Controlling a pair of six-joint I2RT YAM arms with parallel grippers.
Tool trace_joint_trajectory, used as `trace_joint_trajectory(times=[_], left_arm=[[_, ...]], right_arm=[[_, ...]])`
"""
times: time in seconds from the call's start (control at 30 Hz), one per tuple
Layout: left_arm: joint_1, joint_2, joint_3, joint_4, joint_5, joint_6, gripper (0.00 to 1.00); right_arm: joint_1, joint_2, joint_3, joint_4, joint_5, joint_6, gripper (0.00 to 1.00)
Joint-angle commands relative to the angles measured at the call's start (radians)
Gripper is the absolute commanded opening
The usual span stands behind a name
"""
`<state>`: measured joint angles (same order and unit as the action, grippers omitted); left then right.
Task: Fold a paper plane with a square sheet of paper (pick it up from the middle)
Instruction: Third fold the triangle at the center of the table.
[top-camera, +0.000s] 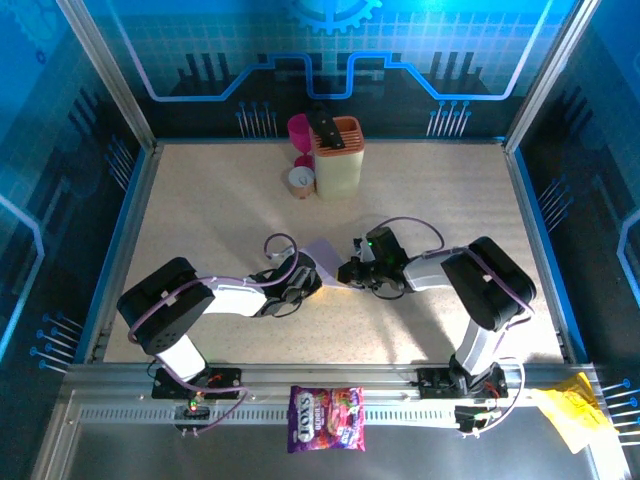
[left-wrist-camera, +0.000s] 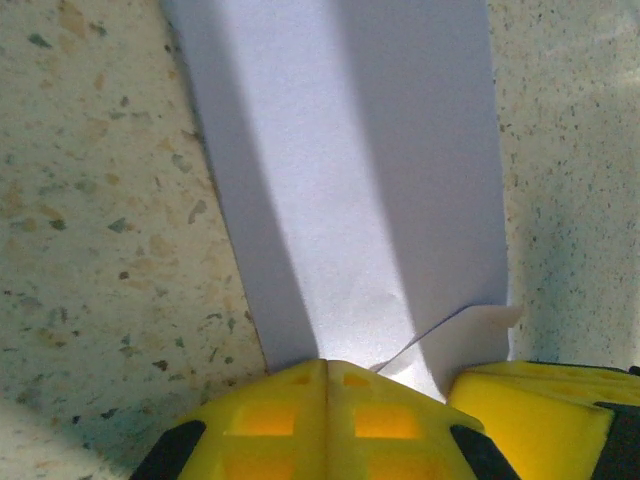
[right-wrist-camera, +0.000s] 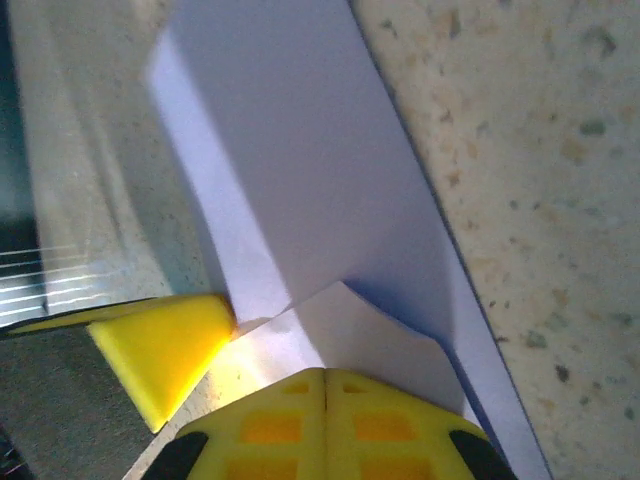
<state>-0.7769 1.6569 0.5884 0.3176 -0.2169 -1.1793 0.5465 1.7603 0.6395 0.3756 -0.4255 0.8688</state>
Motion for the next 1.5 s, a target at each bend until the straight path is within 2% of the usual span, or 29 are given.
trace_joint_trajectory(times=[0.0, 0.27, 0.43, 0.73, 0.9, 1.03, 1.27, 1.47], left_arm=[[0.018, 0.086, -0.043, -0.225, -0.028, 0.009, 0.0], [0.018, 0.083, -0.051, -0.221, -0.031, 0.001, 0.0], [0.018, 0.078, -0.054, -0.224, -0.034, 0.0, 0.0], [0.018, 0.078, -0.05, -0.228, -0.033, 0.005, 0.0], [0.018, 0.075, -0.037, -0.235, -0.027, 0.044, 0.0], [0.019, 0.072, -0.022, -0.228, -0.009, 0.122, 0.0], [0.021, 0.077, 0.027, -0.25, 0.036, 0.255, 0.0], [0.03, 0.072, 0.036, -0.252, 0.066, 0.292, 0.0]], right_arm=[[-0.039, 0.03, -0.113, 0.141, -0.016, 0.03, 0.0], [-0.095, -0.02, -0.267, 0.237, -0.033, 0.05, 0.0], [-0.102, -0.084, -0.311, 0.167, -0.013, 0.037, 0.0], [-0.116, -0.243, -0.287, -0.245, 0.11, -0.042, 0.0], [-0.132, -0.403, -0.253, -0.41, 0.126, -0.08, 0.0], [-0.125, -0.495, -0.144, -0.5, 0.088, -0.148, 0.0], [-0.032, -0.339, 0.068, -0.467, 0.028, -0.195, 0.0], [0.018, -0.149, 0.124, -0.36, 0.025, -0.176, 0.0]])
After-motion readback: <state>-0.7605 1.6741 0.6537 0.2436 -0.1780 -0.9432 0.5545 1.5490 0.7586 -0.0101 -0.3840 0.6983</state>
